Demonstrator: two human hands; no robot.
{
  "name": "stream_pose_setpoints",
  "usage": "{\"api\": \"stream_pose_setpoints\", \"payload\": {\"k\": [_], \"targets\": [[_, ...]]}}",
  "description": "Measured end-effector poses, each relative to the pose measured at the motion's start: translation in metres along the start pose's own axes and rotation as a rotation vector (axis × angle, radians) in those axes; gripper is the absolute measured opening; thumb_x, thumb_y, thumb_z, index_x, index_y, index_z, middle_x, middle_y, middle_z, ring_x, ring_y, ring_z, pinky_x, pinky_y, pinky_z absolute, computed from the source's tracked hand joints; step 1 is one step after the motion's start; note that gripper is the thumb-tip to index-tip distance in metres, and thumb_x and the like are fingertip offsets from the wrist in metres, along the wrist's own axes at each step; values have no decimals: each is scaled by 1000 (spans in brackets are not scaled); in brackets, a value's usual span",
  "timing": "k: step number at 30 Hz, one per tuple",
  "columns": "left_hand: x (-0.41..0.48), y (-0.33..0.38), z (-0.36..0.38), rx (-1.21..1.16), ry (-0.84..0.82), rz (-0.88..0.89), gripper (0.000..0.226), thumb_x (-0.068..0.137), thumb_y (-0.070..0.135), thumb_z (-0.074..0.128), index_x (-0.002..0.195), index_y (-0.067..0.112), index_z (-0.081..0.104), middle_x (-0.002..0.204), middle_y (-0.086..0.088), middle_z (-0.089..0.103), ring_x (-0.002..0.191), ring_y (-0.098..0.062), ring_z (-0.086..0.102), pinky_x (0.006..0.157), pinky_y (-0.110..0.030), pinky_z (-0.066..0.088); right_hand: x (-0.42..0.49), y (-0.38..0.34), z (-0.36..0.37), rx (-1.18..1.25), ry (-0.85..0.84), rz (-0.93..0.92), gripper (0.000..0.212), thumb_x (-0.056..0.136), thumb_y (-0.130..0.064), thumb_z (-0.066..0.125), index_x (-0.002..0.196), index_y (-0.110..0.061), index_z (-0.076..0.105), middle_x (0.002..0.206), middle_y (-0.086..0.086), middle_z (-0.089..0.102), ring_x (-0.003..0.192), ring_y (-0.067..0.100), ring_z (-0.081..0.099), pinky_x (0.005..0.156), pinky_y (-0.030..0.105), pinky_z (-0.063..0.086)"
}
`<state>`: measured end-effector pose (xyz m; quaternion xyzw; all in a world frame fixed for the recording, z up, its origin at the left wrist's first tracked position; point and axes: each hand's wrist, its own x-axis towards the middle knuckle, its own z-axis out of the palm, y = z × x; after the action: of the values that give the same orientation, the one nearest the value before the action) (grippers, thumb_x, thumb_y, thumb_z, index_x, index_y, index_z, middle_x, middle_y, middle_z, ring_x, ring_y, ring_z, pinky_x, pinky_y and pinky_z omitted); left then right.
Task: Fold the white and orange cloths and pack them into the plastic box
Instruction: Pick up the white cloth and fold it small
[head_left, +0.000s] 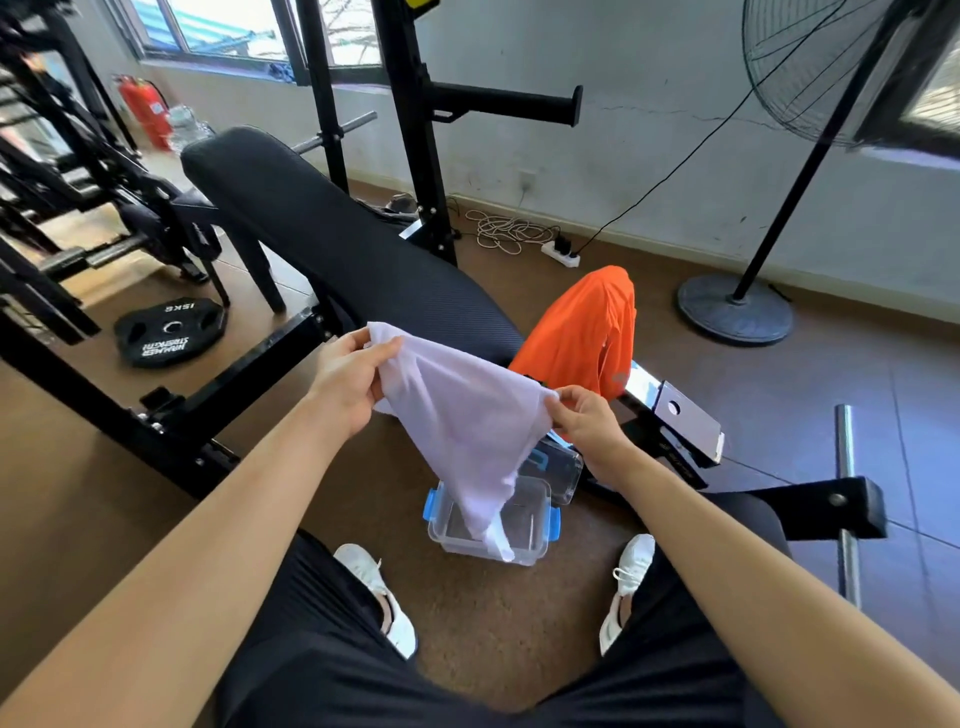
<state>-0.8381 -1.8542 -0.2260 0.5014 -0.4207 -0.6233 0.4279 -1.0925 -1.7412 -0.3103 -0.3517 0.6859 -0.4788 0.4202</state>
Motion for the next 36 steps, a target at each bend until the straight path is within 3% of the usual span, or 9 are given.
{"api": "stream_pose_setpoints", "payload": {"k": [7, 10, 13, 16, 19, 23, 29, 33, 36], "targets": [[5, -3, -14, 90, -103, -23, 31, 96, 6, 63, 126, 8, 67, 116, -11, 72, 94, -21, 70, 83, -35, 58, -5, -25, -6, 204, -14, 32, 16, 104, -24, 53, 98, -14, 65, 102, 5, 70, 94, 21, 66, 86, 39, 56], [5, 1, -15, 65, -148, -11, 33, 96, 2, 61, 128, 8, 66, 114, -11, 72, 95, -21, 70, 82, -34, 59, -7, -31, -7, 241, -28, 51, 18, 101, -26, 60, 112, -12, 61, 110, 8, 68, 99, 26, 65, 80, 39, 56], [8, 5, -13, 8, -115, -9, 35, 95, 2, 63, 129, 4, 63, 107, -10, 71, 87, -20, 70, 71, -29, 59, -12, -33, -6, 242, -42, -58, 42, 89, -20, 76, 121, -19, 49, 104, 8, 67, 94, 23, 65, 75, 36, 54], [8, 9, -11, -56, -52, -11, 39, 92, 1, 66, 131, 4, 61, 111, -14, 69, 85, -21, 70, 68, -30, 59, -19, -35, -4, 120, -118, -210, 48, 78, -7, 85, 112, -25, 55, 97, 9, 70, 87, 19, 67, 75, 30, 58], [8, 13, -9, -92, 11, 0, 42, 91, 1, 69, 131, 9, 60, 114, -13, 70, 89, -21, 71, 68, -30, 60, -22, -37, -1, -85, -139, -328, 46, 74, -8, 86, 107, -27, 61, 101, 5, 68, 89, 15, 66, 72, 20, 54], [4, 22, -9, -115, 40, 23, 43, 91, 1, 69, 131, 10, 58, 113, -10, 70, 83, -18, 70, 62, -27, 59, -23, -38, 1, -239, -74, -508, 24, 83, -2, 77, 98, -15, 65, 70, -8, 57, 61, -1, 53, 59, 10, 41], [5, 23, -13, 277, 197, 171, 36, 93, 12, 67, 122, 27, 55, 116, -12, 67, 105, -29, 67, 79, -47, 61, -17, -47, -6, -247, -39, -507, 17, 96, -7, 64, 94, -22, 56, 72, 6, 62, 60, 2, 49, 59, 17, 42], [10, 23, -17, 434, 66, 126, 29, 95, 12, 61, 119, 28, 57, 114, -14, 66, 94, -28, 65, 65, -37, 56, -18, -63, -9, -129, -31, -427, 17, 97, -10, 63, 96, -26, 57, 76, 7, 62, 66, 12, 53, 59, 15, 45], [6, 24, -20, 344, -152, -56, 39, 98, 17, 63, 134, 23, 52, 119, -11, 65, 92, -26, 65, 74, -38, 56, -17, -73, -14, -14, -49, -328, 18, 97, -8, 64, 94, -26, 64, 78, 12, 65, 67, 15, 58, 59, 24, 49]]}}
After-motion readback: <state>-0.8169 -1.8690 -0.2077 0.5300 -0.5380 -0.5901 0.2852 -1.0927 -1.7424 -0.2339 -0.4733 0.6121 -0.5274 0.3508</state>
